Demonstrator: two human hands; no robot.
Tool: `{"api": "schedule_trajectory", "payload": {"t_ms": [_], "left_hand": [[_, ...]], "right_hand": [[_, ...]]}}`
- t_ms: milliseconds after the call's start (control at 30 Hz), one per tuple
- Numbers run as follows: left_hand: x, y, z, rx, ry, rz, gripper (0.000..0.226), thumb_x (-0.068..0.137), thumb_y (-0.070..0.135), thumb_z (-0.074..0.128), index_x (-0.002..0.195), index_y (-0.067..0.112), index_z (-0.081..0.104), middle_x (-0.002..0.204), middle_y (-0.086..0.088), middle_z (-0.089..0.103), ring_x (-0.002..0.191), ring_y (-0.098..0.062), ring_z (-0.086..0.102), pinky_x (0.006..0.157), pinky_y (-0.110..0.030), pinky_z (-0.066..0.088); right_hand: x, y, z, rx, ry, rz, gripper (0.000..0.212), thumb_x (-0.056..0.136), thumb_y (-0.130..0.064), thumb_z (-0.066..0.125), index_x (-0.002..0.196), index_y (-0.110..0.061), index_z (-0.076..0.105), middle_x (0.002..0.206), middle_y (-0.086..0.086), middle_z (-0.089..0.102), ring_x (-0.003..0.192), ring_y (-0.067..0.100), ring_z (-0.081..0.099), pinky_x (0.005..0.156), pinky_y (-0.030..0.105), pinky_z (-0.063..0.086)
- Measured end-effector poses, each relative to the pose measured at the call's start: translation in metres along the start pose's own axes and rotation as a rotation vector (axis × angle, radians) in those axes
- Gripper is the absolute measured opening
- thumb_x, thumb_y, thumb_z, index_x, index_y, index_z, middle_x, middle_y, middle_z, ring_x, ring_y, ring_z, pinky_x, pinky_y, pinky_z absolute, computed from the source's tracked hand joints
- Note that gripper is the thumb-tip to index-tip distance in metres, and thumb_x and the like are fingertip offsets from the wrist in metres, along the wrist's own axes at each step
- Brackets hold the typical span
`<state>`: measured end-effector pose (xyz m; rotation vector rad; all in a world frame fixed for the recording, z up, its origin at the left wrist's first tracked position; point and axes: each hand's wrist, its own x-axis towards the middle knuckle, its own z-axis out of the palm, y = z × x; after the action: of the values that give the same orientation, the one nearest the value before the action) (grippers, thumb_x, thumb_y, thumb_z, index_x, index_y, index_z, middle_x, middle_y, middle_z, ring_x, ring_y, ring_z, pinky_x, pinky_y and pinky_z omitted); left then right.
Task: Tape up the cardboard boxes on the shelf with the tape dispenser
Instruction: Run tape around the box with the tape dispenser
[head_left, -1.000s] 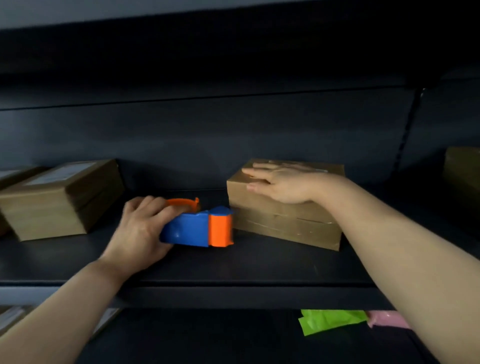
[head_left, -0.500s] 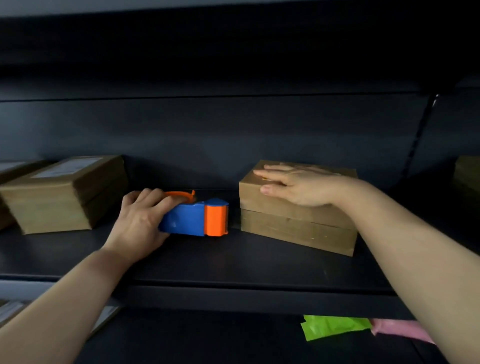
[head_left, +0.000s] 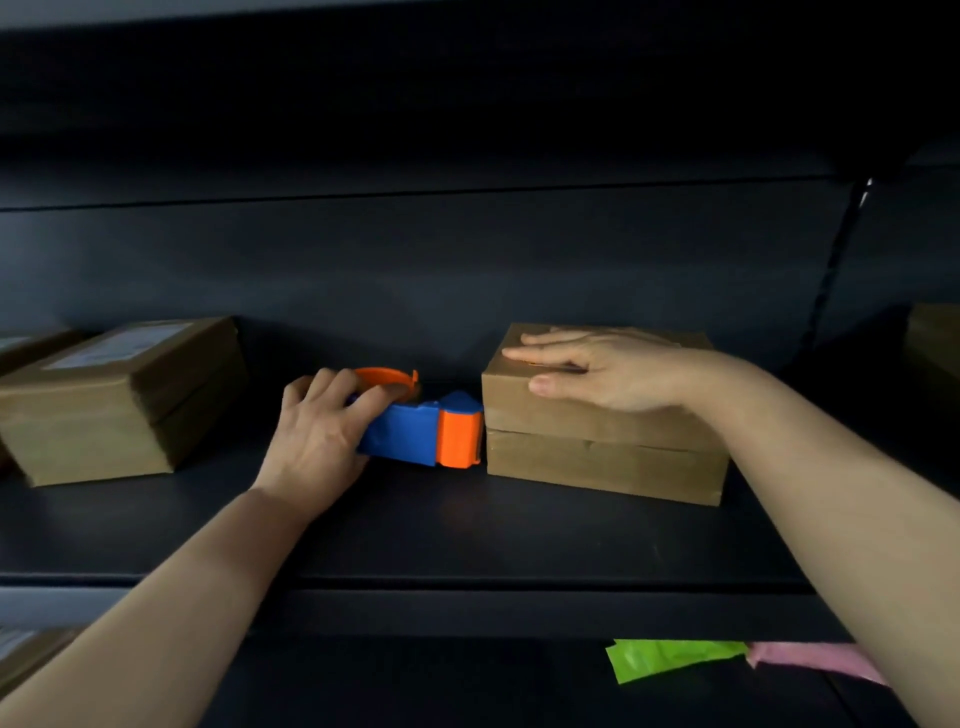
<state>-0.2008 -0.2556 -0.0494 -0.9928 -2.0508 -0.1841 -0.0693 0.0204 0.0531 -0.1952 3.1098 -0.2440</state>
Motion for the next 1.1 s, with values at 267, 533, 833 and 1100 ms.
{"api": "schedule_trajectory", "payload": {"t_ms": [267,533,833,1100], "left_hand": [[-0.002,0.003,-0.002,-0.048,0.049,0.057,0.063,0.062,0.017,0.065,0.124,0.026,0.053,0.096,-0.003,0.056,0.091,-0.028,0.049,0.08,-0.046,0.042],[-0.002,0.003,-0.002,-0.079,0.036,0.059,0.06,0.065,0.022,0.058,0.125,0.028,0.053,0.095,-0.003,0.056,0.089,-0.029,0.05,0.079,-0.045,0.042],[-0.002,0.003,-0.001,-0.098,-0.017,0.088,0.062,0.064,0.02,0.064,0.125,0.026,0.055,0.097,0.0,0.057,0.091,-0.03,0.054,0.082,-0.049,0.043],[-0.003,0.002,-0.003,-0.1,0.006,0.085,0.059,0.066,0.025,0.064,0.124,0.028,0.055,0.097,0.002,0.057,0.091,-0.026,0.052,0.083,-0.045,0.042]], "right_hand": [[0.009,-0.04,0.067,-0.568,0.707,0.125,0.06,0.096,-0.058,0.028,0.107,-0.014,0.066,0.099,0.003,0.069,0.096,0.024,0.061,0.096,0.046,0.034],[0.024,-0.022,0.09,-0.6,0.927,0.016,0.056,0.094,-0.059,0.04,0.121,-0.014,0.061,0.111,0.002,0.067,0.092,0.021,0.06,0.082,0.039,0.031],[-0.005,0.035,0.077,-0.31,1.034,0.127,0.048,0.095,-0.053,0.035,0.106,-0.021,0.069,0.098,0.002,0.067,0.093,0.025,0.06,0.082,0.039,0.029],[-0.007,0.032,0.067,-0.268,0.884,0.13,0.071,0.08,-0.079,0.038,0.113,-0.022,0.063,0.11,0.0,0.065,0.103,0.024,0.059,0.092,0.043,0.031]]}}
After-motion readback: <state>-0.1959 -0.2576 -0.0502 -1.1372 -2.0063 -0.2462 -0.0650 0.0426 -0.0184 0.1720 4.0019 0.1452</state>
